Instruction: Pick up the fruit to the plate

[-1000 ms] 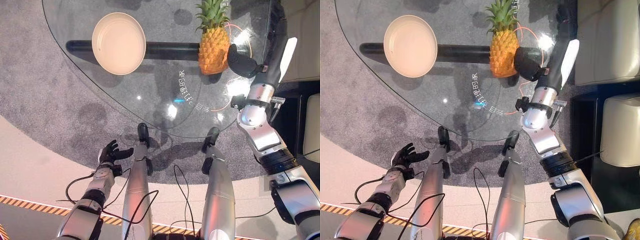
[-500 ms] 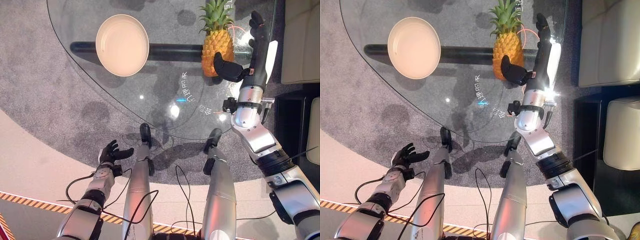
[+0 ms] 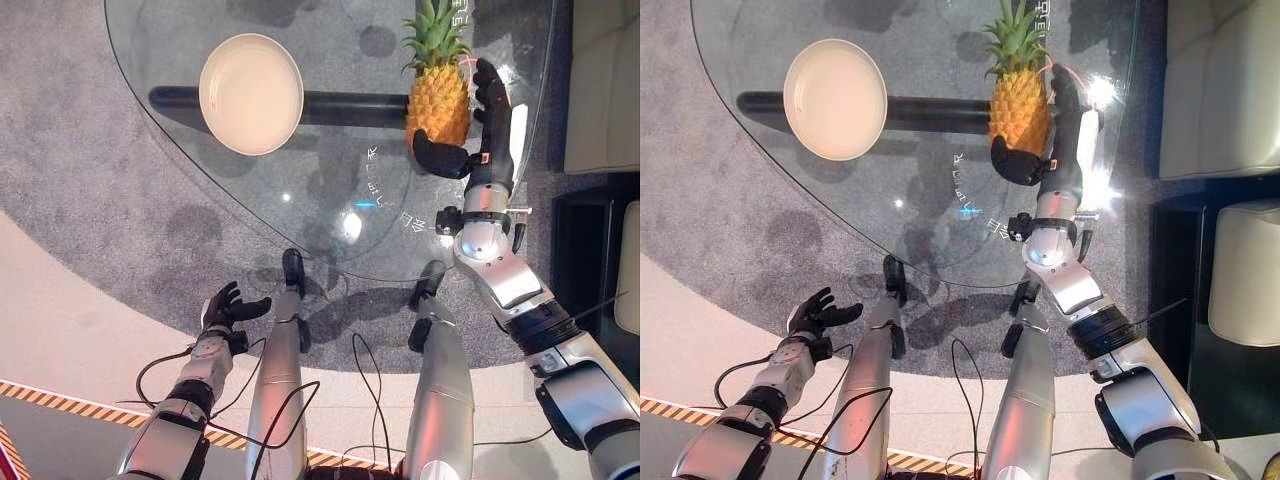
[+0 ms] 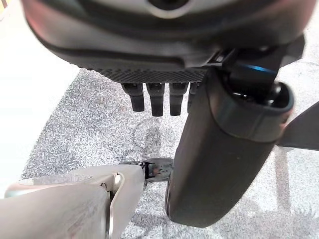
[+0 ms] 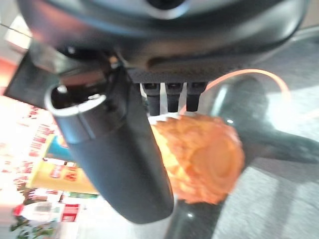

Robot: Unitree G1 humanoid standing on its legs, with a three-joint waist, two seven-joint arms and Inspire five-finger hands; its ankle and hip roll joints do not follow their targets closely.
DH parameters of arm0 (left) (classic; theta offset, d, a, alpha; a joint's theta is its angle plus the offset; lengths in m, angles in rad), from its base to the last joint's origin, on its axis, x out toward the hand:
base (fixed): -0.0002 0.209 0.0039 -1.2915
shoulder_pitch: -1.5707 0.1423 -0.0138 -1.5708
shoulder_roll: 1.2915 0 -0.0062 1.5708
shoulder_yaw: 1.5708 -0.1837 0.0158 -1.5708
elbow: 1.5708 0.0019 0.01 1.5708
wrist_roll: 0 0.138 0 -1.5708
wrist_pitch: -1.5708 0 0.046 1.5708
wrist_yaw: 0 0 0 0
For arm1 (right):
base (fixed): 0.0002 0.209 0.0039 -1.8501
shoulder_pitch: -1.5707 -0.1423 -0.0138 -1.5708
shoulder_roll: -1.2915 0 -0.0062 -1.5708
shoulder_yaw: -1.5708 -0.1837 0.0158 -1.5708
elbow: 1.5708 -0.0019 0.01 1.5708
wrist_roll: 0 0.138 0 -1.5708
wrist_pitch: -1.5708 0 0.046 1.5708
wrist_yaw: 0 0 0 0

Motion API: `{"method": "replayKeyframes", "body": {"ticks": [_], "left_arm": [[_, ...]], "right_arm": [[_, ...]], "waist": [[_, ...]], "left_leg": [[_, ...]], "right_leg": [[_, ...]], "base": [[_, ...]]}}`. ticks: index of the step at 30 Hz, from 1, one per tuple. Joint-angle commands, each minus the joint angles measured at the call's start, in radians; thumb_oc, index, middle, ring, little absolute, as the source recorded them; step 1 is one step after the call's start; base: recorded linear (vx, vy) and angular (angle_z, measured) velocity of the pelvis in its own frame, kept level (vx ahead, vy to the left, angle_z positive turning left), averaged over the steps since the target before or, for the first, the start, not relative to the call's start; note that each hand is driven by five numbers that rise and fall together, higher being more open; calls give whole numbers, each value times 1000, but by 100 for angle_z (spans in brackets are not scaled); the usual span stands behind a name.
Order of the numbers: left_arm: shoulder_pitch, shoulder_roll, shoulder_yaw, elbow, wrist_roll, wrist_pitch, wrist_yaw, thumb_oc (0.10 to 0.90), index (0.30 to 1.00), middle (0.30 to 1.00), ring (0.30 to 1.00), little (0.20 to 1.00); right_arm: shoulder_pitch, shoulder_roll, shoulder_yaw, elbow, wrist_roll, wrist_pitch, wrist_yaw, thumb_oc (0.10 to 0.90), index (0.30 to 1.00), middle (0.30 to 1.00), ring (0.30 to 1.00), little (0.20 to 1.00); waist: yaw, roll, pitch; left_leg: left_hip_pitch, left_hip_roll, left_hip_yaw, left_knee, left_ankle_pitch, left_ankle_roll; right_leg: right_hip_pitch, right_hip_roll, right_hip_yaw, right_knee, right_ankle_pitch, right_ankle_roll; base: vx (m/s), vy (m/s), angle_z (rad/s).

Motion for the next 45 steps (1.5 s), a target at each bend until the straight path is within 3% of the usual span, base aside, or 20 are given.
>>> {"method": "replayKeyframes", "body": {"ticks": [1,13,34,35,36,45], "left_arm": [[75,30,-9,21,23,-12,0,800,900,900,900,900],[71,34,-20,20,24,-8,-5,800,900,900,900,900],[76,29,-35,14,26,-4,-7,800,900,900,900,900],[76,28,-36,13,26,-5,-6,800,900,900,900,900],[76,26,-37,13,26,-6,-6,800,900,900,900,900],[73,27,-43,13,7,-7,-8,800,900,900,900,900]], "right_arm": [[-38,-32,-17,-66,11,-37,3,800,900,900,900,900],[-65,-21,-7,2,68,24,5,800,900,900,900,900],[-96,-11,-6,39,84,44,-15,800,900,900,900,900],[-99,-9,-4,40,82,48,-16,550,686,686,686,650],[-102,-8,-4,41,79,52,-18,100,300,300,300,200],[-118,-11,-2,61,98,47,-33,100,300,300,300,200]], "waist": [[-11,32,-20],[-2,34,-20],[7,42,-20],[7,43,-20],[8,44,-20],[8,46,-20]], "left_leg": [[-30,23,-46,88,-71,-27],[-36,23,-49,90,-68,-27],[-38,20,-54,91,-66,-28],[-38,20,-54,91,-66,-28],[-38,20,-54,92,-67,-27],[-31,18,-54,91,-67,-27]], "right_leg": [[1,-21,-6,-39,20,41],[-3,-21,-8,-31,17,38],[-6,-21,-7,-20,12,38],[-6,-20,-7,-20,12,37],[-7,-20,-6,-19,12,37],[-1,-19,-5,-19,12,36]], "base": [[0,0,0],[0,0,0],[0,0,0],[0,0,0],[0,0,0],[0,0,0]]}}
